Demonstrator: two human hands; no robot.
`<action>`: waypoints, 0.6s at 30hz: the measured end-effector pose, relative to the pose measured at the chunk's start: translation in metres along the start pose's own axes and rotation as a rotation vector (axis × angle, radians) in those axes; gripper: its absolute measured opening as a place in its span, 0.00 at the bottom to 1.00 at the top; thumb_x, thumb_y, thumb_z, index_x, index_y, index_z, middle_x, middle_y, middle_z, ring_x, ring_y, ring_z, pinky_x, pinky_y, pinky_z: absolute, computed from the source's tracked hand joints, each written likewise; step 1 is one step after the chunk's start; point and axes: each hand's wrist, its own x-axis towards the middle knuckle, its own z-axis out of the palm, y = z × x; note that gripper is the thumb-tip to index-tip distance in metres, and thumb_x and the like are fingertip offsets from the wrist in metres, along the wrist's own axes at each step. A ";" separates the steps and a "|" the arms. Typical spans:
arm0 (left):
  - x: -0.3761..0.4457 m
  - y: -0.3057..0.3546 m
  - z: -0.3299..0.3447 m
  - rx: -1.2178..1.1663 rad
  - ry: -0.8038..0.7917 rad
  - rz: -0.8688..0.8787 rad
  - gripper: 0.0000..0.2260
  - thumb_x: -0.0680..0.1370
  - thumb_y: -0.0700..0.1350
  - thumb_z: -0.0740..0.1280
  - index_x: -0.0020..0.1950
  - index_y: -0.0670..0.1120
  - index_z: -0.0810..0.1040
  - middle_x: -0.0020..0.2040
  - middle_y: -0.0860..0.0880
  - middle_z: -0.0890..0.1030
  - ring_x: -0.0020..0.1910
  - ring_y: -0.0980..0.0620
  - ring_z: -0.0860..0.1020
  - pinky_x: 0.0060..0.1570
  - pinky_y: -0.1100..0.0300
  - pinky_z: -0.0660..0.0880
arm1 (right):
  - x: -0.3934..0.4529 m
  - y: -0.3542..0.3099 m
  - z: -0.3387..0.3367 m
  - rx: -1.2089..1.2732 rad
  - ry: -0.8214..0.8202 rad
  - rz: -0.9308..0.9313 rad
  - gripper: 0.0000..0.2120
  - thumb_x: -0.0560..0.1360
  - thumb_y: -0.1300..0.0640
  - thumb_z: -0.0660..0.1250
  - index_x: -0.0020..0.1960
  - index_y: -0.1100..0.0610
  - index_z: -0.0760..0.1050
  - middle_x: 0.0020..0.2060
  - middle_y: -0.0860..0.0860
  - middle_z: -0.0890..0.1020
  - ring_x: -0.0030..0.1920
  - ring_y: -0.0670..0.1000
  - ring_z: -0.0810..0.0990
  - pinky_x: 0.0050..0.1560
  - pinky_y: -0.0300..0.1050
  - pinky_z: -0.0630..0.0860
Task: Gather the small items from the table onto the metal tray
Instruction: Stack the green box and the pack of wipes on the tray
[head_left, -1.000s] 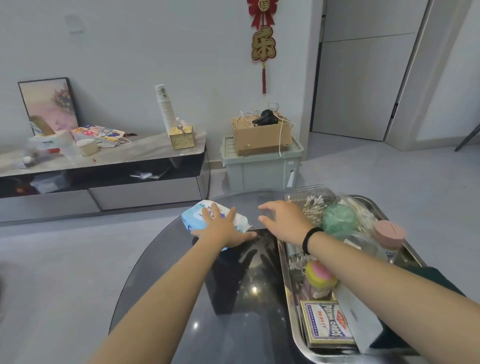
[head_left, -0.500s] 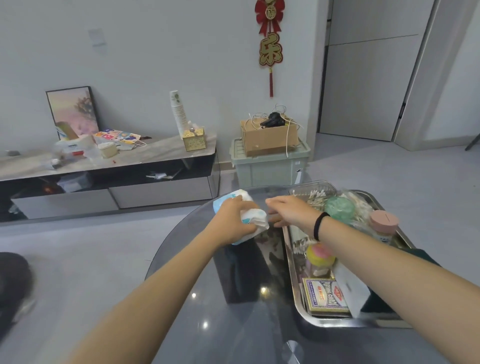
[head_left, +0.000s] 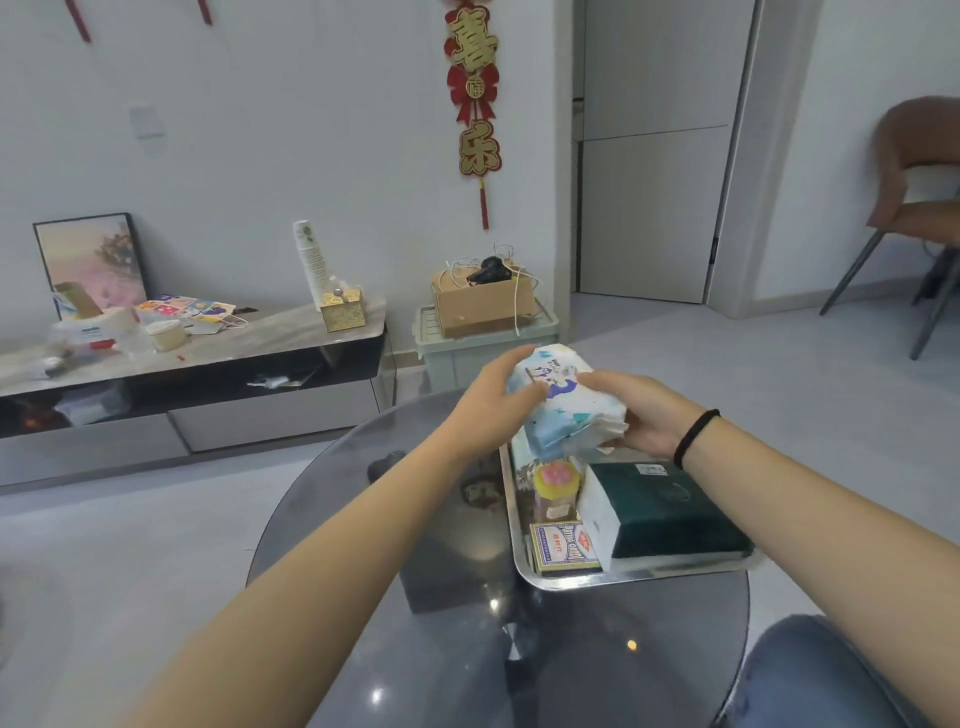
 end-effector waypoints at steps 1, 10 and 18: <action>0.004 0.000 0.008 -0.053 0.027 -0.047 0.22 0.80 0.45 0.61 0.73 0.50 0.63 0.70 0.47 0.70 0.60 0.53 0.75 0.55 0.58 0.77 | -0.005 -0.002 -0.009 -0.026 0.040 -0.002 0.08 0.77 0.57 0.61 0.54 0.59 0.73 0.44 0.55 0.84 0.38 0.51 0.84 0.34 0.43 0.81; 0.029 0.003 0.042 -0.125 -0.161 -0.435 0.21 0.76 0.55 0.66 0.64 0.45 0.72 0.53 0.45 0.80 0.45 0.47 0.76 0.44 0.58 0.74 | -0.037 -0.015 -0.078 -0.152 0.004 0.188 0.12 0.76 0.57 0.62 0.58 0.61 0.73 0.42 0.56 0.86 0.38 0.52 0.85 0.36 0.44 0.82; 0.014 0.000 0.058 0.116 -0.156 -0.455 0.23 0.74 0.56 0.69 0.56 0.38 0.74 0.46 0.42 0.81 0.35 0.45 0.80 0.39 0.53 0.81 | -0.026 -0.004 -0.089 -0.574 0.234 -0.073 0.19 0.69 0.54 0.73 0.59 0.55 0.77 0.48 0.51 0.83 0.43 0.47 0.83 0.38 0.39 0.79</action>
